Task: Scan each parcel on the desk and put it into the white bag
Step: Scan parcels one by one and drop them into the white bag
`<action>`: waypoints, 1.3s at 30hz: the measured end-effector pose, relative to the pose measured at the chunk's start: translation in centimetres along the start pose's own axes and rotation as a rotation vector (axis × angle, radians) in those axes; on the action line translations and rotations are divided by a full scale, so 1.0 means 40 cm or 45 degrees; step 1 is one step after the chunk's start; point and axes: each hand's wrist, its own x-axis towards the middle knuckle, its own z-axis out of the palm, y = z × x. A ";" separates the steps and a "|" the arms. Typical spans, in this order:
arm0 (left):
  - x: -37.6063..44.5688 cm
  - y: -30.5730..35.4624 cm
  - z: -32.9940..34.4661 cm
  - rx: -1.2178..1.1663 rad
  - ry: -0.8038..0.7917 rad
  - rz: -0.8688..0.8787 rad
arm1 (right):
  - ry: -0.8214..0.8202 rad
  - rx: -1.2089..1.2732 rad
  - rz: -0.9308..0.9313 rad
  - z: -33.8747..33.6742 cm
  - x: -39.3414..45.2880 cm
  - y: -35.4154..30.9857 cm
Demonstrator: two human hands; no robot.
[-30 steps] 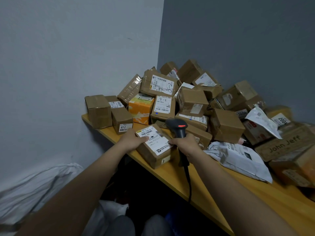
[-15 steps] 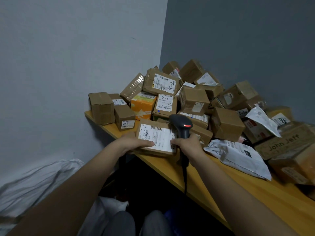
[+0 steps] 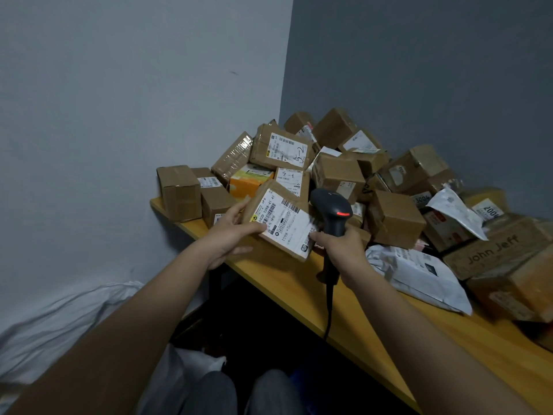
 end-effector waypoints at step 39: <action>0.029 0.046 0.055 0.201 0.200 0.184 | -0.179 -0.129 -0.226 -0.076 -0.099 -0.042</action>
